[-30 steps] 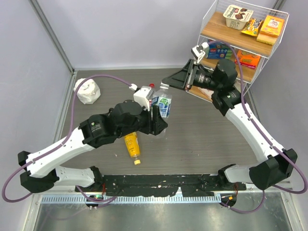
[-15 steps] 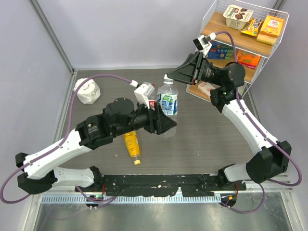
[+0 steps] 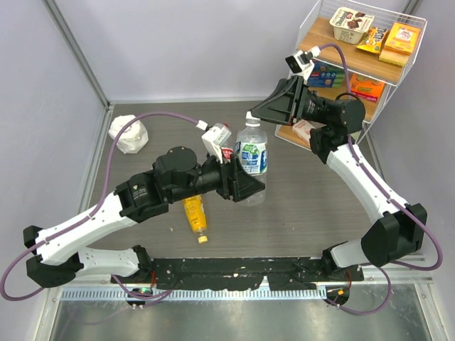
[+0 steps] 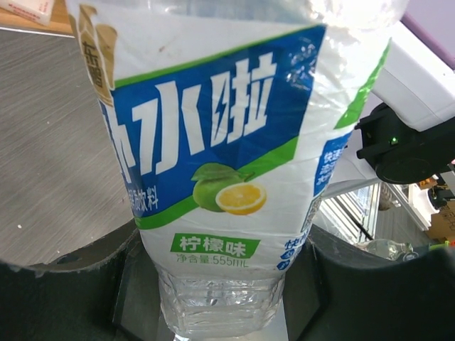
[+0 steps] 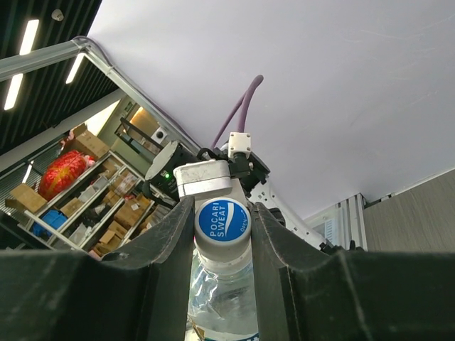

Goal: Unscrew the bottle caps

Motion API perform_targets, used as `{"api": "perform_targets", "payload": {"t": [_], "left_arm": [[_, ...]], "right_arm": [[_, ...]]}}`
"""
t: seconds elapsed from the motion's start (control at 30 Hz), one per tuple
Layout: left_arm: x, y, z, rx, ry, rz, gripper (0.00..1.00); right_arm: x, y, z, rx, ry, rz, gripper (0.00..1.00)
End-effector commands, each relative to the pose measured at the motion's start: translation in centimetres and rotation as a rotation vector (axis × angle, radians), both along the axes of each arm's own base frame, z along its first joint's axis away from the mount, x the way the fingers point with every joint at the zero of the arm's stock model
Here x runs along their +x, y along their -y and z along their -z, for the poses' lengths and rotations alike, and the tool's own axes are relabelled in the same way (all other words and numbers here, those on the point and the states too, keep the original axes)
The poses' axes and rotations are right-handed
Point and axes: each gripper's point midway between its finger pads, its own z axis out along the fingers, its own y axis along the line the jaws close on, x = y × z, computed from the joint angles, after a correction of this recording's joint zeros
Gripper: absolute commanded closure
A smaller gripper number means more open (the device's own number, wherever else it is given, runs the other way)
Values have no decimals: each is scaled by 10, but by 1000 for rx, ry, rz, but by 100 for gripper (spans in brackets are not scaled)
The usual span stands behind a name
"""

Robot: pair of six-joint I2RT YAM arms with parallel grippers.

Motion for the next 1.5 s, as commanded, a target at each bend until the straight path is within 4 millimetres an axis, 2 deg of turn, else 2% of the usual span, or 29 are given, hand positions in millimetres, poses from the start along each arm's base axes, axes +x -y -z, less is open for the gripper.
{"api": "perform_targets", "payload": {"t": [0.0, 0.3, 0.47, 0.5, 0.53, 0.57, 0.6, 0.63, 0.7, 0.87, 0.93, 1.03, 1.13, 1.23, 1.37, 1.47], "left_arm": [[-16, 4, 35, 81, -64, 75, 100], [-17, -2, 41, 88, -67, 69, 100], [-17, -4, 41, 90, -63, 64, 100], [-17, -4, 41, 93, -63, 65, 100], [-17, -4, 41, 94, -61, 63, 100], [-15, -5, 42, 98, -63, 58, 100], [-16, -5, 42, 100, -63, 58, 100], [-15, -5, 43, 101, -63, 54, 100], [-15, -6, 46, 111, -65, 53, 100], [-14, -10, 53, 140, -71, 40, 100], [-13, -14, 56, 152, -70, 26, 100], [-11, -19, 60, 170, -71, 4, 100], [2, -28, 64, 197, -58, -77, 100], [9, -34, 71, 234, -66, -136, 100], [13, -33, 83, 260, -84, -154, 100], [13, -29, 93, 283, -103, -152, 100]], "right_arm": [[-23, 12, -41, 87, 131, 6, 92], [-10, 18, -46, 98, 108, 41, 98], [6, 15, -30, 28, 41, 97, 98], [9, 14, -28, 15, 84, 131, 98], [18, 12, -18, -30, 18, 155, 98], [24, 12, -15, -47, 64, 202, 98], [31, 11, -1, -106, -9, 229, 98], [43, 13, 3, -134, 30, 301, 98], [59, 19, 29, -228, -59, 387, 98], [87, 52, 62, -262, -169, 563, 98], [99, 65, 89, -320, -229, 641, 98], [101, 74, 127, -435, -290, 683, 98], [102, 85, 166, -577, -304, 733, 98], [95, 99, 208, -719, -375, 766, 98], [87, 123, 268, -905, -447, 831, 98], [79, 134, 296, -992, -474, 849, 98]]}}
